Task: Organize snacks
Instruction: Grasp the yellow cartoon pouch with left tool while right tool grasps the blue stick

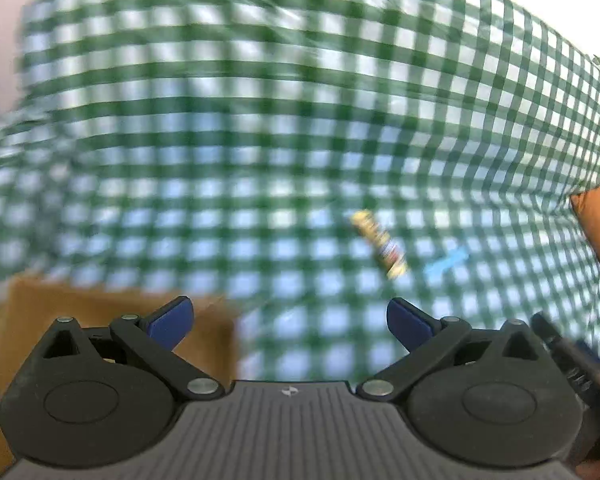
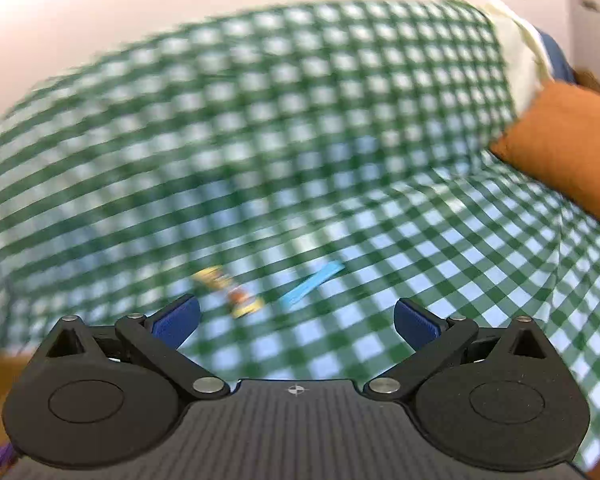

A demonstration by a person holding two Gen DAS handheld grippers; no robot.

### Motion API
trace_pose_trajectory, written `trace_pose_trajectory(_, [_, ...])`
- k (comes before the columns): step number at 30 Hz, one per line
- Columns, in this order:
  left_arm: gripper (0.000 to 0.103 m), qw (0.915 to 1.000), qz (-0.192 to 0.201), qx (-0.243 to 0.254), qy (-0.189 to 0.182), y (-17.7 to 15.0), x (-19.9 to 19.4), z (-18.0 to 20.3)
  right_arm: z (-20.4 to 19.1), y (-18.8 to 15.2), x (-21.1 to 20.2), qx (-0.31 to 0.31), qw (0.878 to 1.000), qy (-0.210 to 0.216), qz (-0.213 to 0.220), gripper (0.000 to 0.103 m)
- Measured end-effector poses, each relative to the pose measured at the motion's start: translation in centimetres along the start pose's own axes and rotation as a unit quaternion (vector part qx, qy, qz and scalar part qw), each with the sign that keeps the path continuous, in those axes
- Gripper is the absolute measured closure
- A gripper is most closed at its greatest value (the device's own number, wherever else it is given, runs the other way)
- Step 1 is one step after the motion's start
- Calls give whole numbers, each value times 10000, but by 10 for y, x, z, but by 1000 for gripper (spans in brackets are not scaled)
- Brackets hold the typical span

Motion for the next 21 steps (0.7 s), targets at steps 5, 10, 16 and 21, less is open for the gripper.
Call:
trace_pose_trajectory(5, [0,9988,-465,-139,-102,43,147,53,13,5,143,189,9985,-329,-383,0])
trace_pose_trajectory(10, [0,9952,-936,-260,-93,68,260,85,2,6,245,-87,9985,-215,-495,0])
trace_pose_trajectory(16, [0,9946,-951,329,236,62,314,106,-3,-5,305,-813,9947,-430,-454,0])
trace_pose_trajectory(21, [0,9962,-627,513,331,51,311,109,-1,-16,302,-894,9953,-336,-139,0])
Point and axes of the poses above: each gripper's, at about its wrist camera, not at the fingertips, and x roughly the way its jaws point, z to its right, y to its top, the point moved 9 cm from there along x, roughly the way its jaws point, and after that the axes turned 6 degrees about -z, right-handed, at the moved point
